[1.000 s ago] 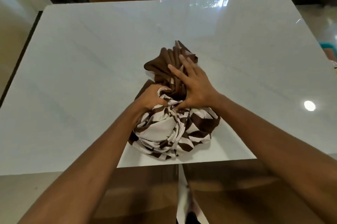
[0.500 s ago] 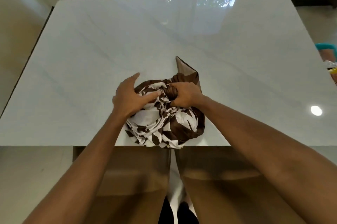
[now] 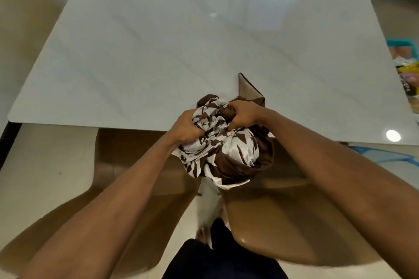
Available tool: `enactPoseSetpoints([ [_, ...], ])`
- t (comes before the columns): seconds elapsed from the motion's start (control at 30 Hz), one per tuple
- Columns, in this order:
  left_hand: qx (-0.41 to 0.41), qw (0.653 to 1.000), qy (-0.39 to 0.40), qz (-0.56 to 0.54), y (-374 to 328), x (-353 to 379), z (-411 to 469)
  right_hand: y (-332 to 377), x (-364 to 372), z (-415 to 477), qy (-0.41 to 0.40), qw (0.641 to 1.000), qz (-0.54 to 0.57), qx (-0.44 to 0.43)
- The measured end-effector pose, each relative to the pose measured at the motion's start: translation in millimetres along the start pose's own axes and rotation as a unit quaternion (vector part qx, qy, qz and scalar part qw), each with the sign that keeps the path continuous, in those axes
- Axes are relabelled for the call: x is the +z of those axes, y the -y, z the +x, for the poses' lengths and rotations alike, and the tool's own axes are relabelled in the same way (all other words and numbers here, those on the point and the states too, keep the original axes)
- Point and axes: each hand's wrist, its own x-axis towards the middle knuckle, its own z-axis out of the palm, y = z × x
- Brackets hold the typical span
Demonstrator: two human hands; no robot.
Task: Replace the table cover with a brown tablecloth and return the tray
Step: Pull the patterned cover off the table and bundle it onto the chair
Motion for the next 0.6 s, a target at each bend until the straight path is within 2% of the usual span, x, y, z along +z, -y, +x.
enactPoseSetpoints([
  [0.1, 0.031, 0.999, -0.026, 0.013, 1.2, 18.3, -24.5, -18.6, 25.7, -30.0, -0.054, 0.997, 0.056, 0.019],
  [0.23, 0.029, 0.995, -0.078, -0.059, 2.6, 44.3, -68.4, -46.3, 55.8, -88.4, -0.101, 0.984, 0.141, 0.035],
  [0.33, 0.016, 0.974, -0.107, -0.201, -4.4, 68.9, -100.6, -67.3, 66.3, -142.6, -0.148, 0.968, 0.198, 0.053],
  [0.37, -0.008, 0.955, -0.102, -0.277, -8.5, 79.3, -113.1, -75.9, 69.2, -163.6, -0.170, 0.959, 0.218, 0.061],
  [0.43, -0.039, 0.929, -0.084, -0.359, -11.2, 98.8, -124.5, -94.0, 70.0, -201.8, -0.220, 0.940, 0.252, 0.068],
  [0.5, -0.030, 0.947, -0.073, -0.310, -18.1, 118.6, -132.2, -113.6, 72.4, -241.9, -0.278, 0.916, 0.280, 0.064],
  [0.6, 0.017, 0.985, -0.047, -0.165, -43.2, 150.4, -139.8, -158.5, 75.2, -304.2, -0.360, 0.873, 0.320, 0.081],
])
